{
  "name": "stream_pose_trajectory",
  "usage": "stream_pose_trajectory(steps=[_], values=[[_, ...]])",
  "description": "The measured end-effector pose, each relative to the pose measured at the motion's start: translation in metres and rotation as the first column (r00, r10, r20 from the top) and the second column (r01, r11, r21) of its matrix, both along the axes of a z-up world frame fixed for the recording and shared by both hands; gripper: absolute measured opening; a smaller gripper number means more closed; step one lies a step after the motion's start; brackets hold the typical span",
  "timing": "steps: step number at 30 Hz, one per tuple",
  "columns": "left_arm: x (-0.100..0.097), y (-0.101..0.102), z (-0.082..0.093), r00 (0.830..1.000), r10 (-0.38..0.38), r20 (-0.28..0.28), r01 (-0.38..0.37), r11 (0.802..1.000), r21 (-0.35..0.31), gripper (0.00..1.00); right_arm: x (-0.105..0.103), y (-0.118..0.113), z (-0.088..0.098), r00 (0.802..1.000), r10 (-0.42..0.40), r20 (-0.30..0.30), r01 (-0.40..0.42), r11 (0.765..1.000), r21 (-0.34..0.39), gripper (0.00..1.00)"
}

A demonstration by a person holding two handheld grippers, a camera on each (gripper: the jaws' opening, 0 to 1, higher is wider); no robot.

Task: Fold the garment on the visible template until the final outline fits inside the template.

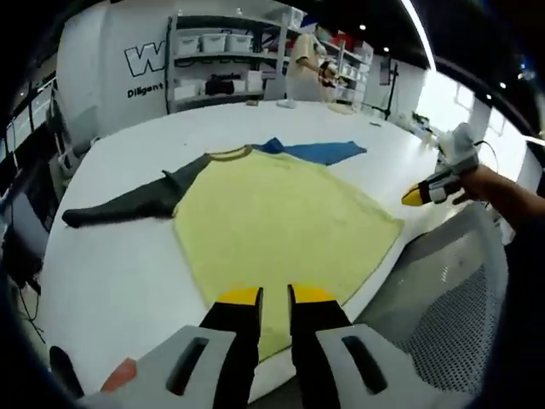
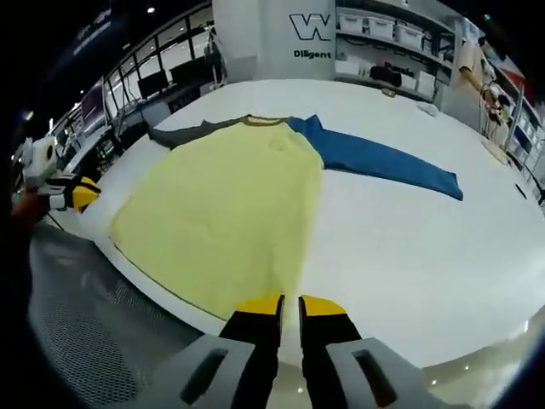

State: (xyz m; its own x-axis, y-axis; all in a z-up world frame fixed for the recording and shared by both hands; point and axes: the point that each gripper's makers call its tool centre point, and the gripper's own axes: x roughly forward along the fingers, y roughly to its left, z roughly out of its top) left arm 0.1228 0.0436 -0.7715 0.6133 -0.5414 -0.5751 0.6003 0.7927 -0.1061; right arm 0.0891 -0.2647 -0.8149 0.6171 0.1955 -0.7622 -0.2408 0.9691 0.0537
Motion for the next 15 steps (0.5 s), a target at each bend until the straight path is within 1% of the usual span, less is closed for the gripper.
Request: stream_pose_trajectory(steps=[2, 3, 4, 5, 8, 9, 10, 11, 13, 15], values=[[0.005, -0.003, 0.005, 0.999, 0.004, 0.041, -0.003, 1.000, -0.025, 0.09, 0.004, 0.000, 0.006, 1.000, -0.003, 0.019, 0.003, 1.000, 0.001, 0.05], [0.007, -0.005, 0.008, 0.997, -0.001, 0.082, 0.003, 1.000, -0.024, 0.09, 0.011, -0.001, 0.013, 0.999, -0.007, 0.050, 0.006, 1.000, 0.003, 0.05], [0.009, -0.007, 0.011, 0.994, -0.002, 0.108, 0.005, 1.000, -0.028, 0.10, 0.014, -0.002, 0.015, 0.998, -0.010, 0.059, 0.010, 1.000, 0.004, 0.04], [0.010, -0.010, 0.015, 0.991, -0.005, 0.132, 0.012, 0.999, -0.047, 0.10, 0.020, -0.003, 0.020, 0.996, -0.016, 0.088, 0.016, 1.000, 0.008, 0.04], [0.011, -0.016, 0.021, 0.987, -0.012, 0.163, 0.025, 0.997, -0.076, 0.13, 0.029, -0.006, 0.024, 0.993, -0.035, 0.111, 0.033, 0.999, 0.016, 0.04], [0.013, -0.020, 0.033, 0.976, -0.018, 0.219, 0.039, 0.995, -0.091, 0.16, 0.039, -0.013, 0.029, 0.988, -0.056, 0.142, 0.054, 0.998, 0.019, 0.05], [0.015, -0.020, 0.037, 0.969, -0.016, 0.247, 0.039, 0.995, -0.090, 0.20, 0.042, -0.015, 0.030, 0.987, -0.068, 0.147, 0.066, 0.998, 0.021, 0.05], [0.014, -0.021, 0.040, 0.966, -0.024, 0.257, 0.050, 0.994, -0.097, 0.25, 0.045, -0.018, 0.031, 0.986, -0.075, 0.151, 0.072, 0.997, 0.022, 0.05], [0.013, -0.023, 0.040, 0.967, -0.025, 0.255, 0.054, 0.993, -0.109, 0.34, 0.053, -0.026, 0.033, 0.983, -0.096, 0.159, 0.093, 0.995, 0.024, 0.06], [0.012, -0.023, 0.035, 0.971, -0.028, 0.236, 0.054, 0.993, -0.105, 0.41, 0.059, -0.033, 0.036, 0.979, -0.112, 0.168, 0.109, 0.994, 0.025, 0.06]])
